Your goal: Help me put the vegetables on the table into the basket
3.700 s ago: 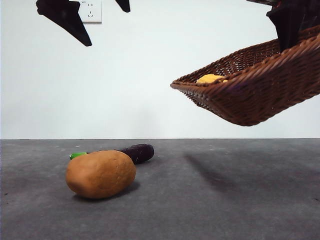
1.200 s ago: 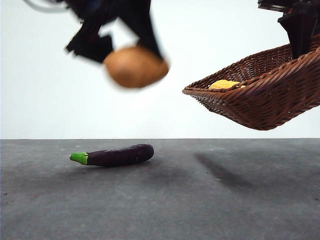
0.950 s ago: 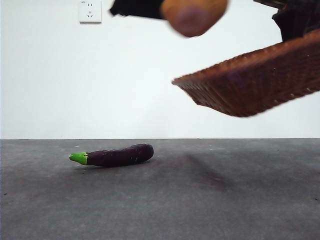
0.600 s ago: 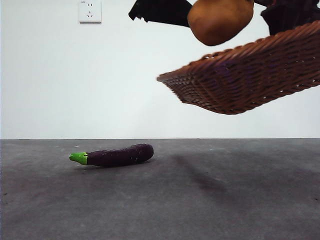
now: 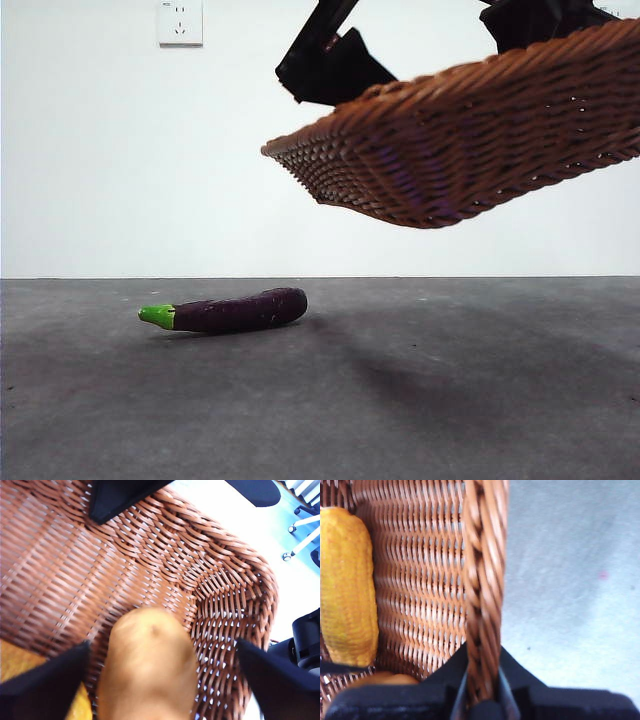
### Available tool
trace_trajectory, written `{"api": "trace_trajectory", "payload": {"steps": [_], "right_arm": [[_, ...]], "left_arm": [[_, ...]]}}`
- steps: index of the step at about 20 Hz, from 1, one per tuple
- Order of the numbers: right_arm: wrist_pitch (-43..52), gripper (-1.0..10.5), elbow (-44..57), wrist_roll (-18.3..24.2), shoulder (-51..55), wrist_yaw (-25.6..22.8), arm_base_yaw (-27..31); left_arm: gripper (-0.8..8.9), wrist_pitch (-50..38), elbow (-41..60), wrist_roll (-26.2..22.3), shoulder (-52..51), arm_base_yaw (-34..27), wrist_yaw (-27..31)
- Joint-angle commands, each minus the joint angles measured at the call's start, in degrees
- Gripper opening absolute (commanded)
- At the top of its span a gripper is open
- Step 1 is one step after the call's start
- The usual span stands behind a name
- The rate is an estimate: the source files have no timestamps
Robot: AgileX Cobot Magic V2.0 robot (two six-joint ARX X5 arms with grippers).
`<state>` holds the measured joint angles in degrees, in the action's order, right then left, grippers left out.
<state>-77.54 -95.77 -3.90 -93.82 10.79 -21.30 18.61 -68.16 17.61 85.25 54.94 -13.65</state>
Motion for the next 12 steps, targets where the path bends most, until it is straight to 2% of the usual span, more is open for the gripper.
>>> {"api": "trace_trajectory", "payload": {"steps": [1, 3, 6, 8, 12], "right_arm": [[-0.5, -0.1, 0.4, -0.6, -0.5, -2.0, 0.1], [-0.4, -0.1, 0.4, -0.4, -0.5, -2.9, 1.4], [-0.6, -0.1, 0.4, 0.2, -0.5, -2.9, 4.6], [-1.0, -0.1, 0.4, 1.0, -0.5, -2.9, 7.0], [-1.1, -0.1, 0.4, 1.6, -0.5, -2.9, 11.0]], "left_arm": [[5.35, -0.2, 0.1, -1.6, -1.1, -1.4, 0.2], [5.35, 0.6, 0.1, -4.3, -2.6, -3.7, 0.8], [5.35, 4.5, 0.1, -9.1, -3.4, -7.0, 8.7], [5.35, 8.2, 0.1, -13.5, -3.3, -10.2, 11.6], [5.34, 9.5, 0.1, -22.3, -2.6, -17.3, 12.0]]}}
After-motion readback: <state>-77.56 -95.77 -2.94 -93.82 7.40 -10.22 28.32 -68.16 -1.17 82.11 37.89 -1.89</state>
